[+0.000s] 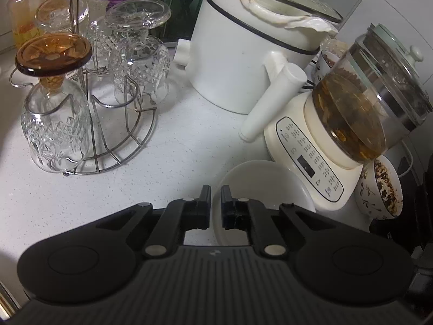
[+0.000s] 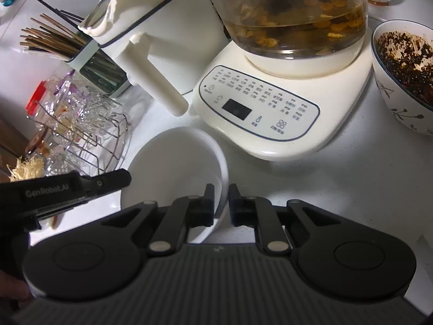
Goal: Organize plates and bowls
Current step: 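Close both grippers on the rim of the white ceramic bowl, then lift the white bowl with both grippers and carry it over the blue bowls, then lower the white bowl into the nested blue bowls with both grippers, then lift the stacked bowls with both grippers and carry them toward the leaf plates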
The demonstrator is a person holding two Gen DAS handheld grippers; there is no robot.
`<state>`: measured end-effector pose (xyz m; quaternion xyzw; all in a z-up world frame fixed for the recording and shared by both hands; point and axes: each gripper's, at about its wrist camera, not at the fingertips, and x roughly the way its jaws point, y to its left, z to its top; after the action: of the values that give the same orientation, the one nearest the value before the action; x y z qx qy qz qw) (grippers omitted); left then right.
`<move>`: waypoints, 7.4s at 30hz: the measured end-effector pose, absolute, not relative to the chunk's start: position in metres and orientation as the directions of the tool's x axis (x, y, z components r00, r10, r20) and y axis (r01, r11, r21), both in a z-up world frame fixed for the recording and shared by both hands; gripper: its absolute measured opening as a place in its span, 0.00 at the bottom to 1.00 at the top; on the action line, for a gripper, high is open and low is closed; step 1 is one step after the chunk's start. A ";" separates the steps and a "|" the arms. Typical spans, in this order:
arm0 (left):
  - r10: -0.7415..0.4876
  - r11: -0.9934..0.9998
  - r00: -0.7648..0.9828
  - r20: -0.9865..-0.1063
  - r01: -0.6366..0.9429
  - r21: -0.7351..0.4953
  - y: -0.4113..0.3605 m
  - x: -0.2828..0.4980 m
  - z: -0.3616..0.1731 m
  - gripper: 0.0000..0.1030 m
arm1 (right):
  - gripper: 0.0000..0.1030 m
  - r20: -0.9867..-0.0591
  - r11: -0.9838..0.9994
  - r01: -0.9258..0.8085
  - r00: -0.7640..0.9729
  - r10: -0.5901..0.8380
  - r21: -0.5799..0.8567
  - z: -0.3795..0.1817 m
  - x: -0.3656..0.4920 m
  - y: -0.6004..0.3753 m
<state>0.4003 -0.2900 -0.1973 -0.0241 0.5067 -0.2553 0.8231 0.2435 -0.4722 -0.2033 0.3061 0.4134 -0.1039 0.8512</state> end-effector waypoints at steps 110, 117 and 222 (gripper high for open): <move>-0.415 0.907 0.309 -0.856 0.209 -0.365 -0.100 0.338 -0.154 0.33 | 0.41 -0.824 0.828 0.342 0.518 0.227 0.444 -0.173 0.240 -0.354; -0.431 0.902 0.308 -0.848 0.143 -0.407 -0.092 0.336 -0.159 0.41 | 0.35 -0.834 0.796 0.377 0.482 0.268 0.474 -0.193 0.240 -0.355; -0.427 0.903 0.241 -0.871 0.169 -0.396 -0.171 0.289 -0.174 0.28 | 0.18 -0.838 0.855 0.287 0.479 0.262 0.432 -0.151 0.199 -0.385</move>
<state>0.2893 -0.1707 -0.1743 -0.1104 0.5855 -0.1910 0.7801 0.1988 -0.3853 -0.1512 0.2692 0.5104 -0.0077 0.8167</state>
